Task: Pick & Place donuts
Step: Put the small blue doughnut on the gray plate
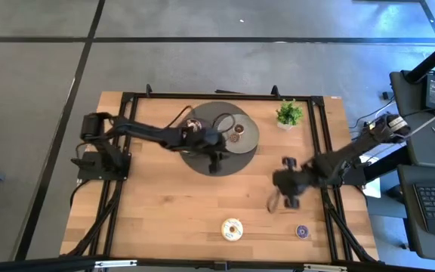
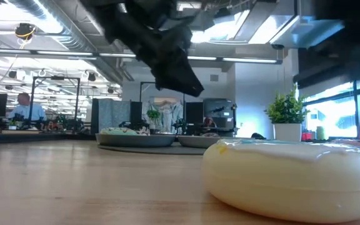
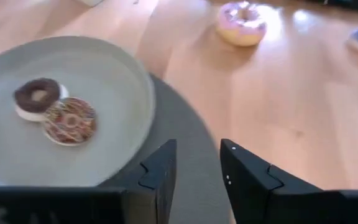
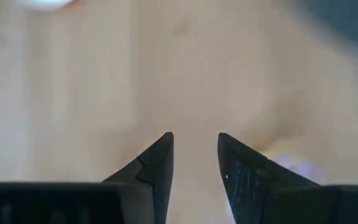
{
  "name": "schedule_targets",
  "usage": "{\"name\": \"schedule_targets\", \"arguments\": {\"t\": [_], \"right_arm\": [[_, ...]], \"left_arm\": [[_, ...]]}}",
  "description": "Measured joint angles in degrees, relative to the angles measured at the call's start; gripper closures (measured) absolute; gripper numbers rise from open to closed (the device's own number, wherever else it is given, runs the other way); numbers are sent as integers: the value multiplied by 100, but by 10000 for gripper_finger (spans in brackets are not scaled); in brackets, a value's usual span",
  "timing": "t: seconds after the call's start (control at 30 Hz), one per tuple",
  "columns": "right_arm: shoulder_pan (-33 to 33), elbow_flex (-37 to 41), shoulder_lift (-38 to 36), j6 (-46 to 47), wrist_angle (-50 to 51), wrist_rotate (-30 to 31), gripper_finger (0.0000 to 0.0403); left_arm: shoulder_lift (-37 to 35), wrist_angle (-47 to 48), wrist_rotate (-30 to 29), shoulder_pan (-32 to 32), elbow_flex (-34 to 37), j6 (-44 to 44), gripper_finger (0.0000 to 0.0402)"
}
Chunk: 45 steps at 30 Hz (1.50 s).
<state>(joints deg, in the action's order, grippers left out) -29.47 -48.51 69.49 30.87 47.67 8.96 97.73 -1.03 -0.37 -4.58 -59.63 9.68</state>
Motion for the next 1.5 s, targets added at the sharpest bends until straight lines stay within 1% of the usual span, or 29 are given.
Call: {"name": "schedule_targets", "arguments": {"t": [0.1,0.2,0.23,0.37,0.43,0.53,0.7,0.87,1.0,1.23,1.4,1.5], "right_arm": [[-778,104,0,948,-18,-282,275],[-1515,119,4,1621,-168,-306,275],[-1738,120,4,1735,-300,-260,275],[-2447,120,7,1987,-794,474,275],[-2705,120,16,1957,-932,561,275],[-3015,120,58,2019,-825,547,275],[-3375,120,447,2167,-818,411,275],[-3657,120,1052,2168,-1073,390,275],[-3780,120,1530,2296,-1020,382,275],[-3803,120,2082,2282,-1021,386,275],[-3802,120,2226,2313,-1032,148,277],[-3799,120,2229,2438,-1027,146,291]], "left_arm": [[-369,-558,8,208,591,239,279],[-745,-682,-63,354,980,421,279],[-838,-703,-154,401,1054,462,280],[-1143,-692,-554,581,1246,475,283],[-1216,-698,-754,661,1260,472,283],[-1250,-791,-999,737,1260,466,281],[-1252,-825,-1221,761,1260,462,283],[-1252,-825,-1595,747,1260,469,283],[-1252,-825,-1886,747,1260,474,280],[-1252,-823,-1949,747,1260,612,281],[-1252,-823,-1951,748,1260,611,282],[-1252,-821,-1951,747,1260,611,281]]}}
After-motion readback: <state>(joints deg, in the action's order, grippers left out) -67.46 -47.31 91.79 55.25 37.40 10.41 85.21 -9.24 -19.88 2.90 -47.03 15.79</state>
